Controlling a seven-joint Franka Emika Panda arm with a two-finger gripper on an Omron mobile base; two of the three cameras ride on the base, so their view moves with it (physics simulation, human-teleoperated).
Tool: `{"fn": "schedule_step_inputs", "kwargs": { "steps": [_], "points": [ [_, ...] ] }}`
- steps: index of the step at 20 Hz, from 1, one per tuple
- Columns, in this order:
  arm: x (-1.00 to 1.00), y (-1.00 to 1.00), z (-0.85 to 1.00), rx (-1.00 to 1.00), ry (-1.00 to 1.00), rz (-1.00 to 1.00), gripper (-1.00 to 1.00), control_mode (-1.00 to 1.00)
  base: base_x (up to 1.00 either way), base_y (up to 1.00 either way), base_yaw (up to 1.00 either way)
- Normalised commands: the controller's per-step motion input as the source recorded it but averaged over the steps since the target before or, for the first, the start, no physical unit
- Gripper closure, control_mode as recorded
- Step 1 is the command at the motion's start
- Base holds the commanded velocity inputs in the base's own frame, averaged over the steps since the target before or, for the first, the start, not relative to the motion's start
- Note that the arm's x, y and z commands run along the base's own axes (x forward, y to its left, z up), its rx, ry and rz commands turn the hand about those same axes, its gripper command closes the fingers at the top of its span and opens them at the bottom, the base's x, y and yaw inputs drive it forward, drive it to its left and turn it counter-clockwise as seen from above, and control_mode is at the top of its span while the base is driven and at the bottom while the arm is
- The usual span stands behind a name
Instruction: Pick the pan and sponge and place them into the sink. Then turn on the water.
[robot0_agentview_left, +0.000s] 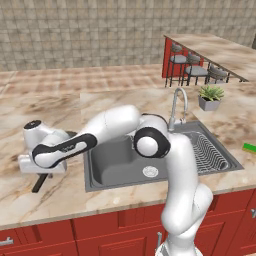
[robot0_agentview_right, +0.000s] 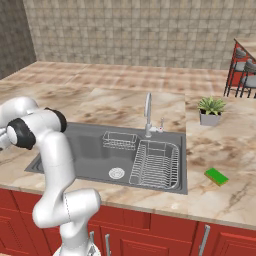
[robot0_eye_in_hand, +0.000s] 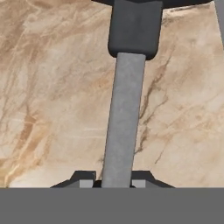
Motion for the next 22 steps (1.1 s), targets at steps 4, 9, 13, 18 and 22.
{"fn": "schedule_step_inputs", "kwargs": {
  "steps": [4, 9, 13, 18, 22],
  "points": [
    [0.02, -0.01, 0.22, -0.04, 0.0, -0.22, 1.0, -1.0, 0.0, 0.0, 0.0],
    [0.01, 0.0, 0.21, -0.04, 0.0, -0.23, 1.0, -1.0, 0.0, 0.0, 0.0],
    [0.0, 0.0, 0.17, -0.05, 0.0, -0.23, 1.0, -1.0, 0.0, 0.0, 0.0],
    [0.0, 0.0, 0.13, -0.06, -0.01, -0.23, 1.0, -1.0, 0.0, 0.0, 0.0],
    [0.0, 0.0, 0.11, -0.07, -0.02, -0.22, 1.0, -1.0, 0.0, 0.0, 0.0]
  ]
}}
